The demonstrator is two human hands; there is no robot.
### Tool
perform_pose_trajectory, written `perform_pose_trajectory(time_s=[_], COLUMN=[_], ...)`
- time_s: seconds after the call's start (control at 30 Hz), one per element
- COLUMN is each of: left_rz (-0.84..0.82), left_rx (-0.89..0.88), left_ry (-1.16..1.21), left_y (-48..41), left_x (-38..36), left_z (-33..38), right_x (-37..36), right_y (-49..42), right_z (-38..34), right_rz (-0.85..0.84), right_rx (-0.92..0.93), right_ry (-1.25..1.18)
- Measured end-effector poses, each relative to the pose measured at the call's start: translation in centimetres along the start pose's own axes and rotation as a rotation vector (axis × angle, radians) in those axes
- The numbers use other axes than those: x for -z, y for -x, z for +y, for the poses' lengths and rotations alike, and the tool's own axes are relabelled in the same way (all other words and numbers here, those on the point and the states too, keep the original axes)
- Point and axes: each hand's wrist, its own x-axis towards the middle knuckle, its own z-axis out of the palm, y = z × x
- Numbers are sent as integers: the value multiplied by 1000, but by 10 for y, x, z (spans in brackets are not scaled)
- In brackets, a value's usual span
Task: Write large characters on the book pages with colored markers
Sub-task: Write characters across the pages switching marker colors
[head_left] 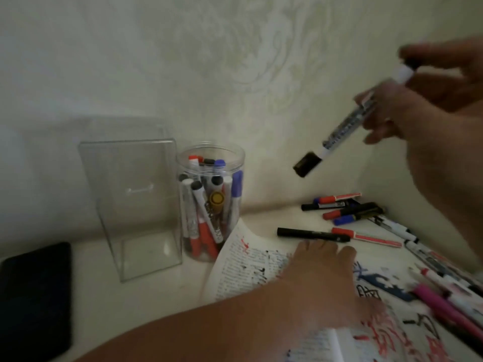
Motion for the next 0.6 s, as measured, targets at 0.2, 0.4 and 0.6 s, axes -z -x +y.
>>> perform_pose_trajectory(time_s=[0.2,0.4,0.6], left_rz=[22,133,220], left_rx=[1,-22,-38], left_ry=[40,75,73], left_y=[-3,-6,-8], left_x=[-1,-11,-18], left_z=[0,-3,-4], right_x=[-88,-118,-124], right_y=[-35,-36,-28], right_z=[-23,10,25], right_rz=[-125,-238,-583], right_rx=[157,76,-43], right_ry=[83,320,586])
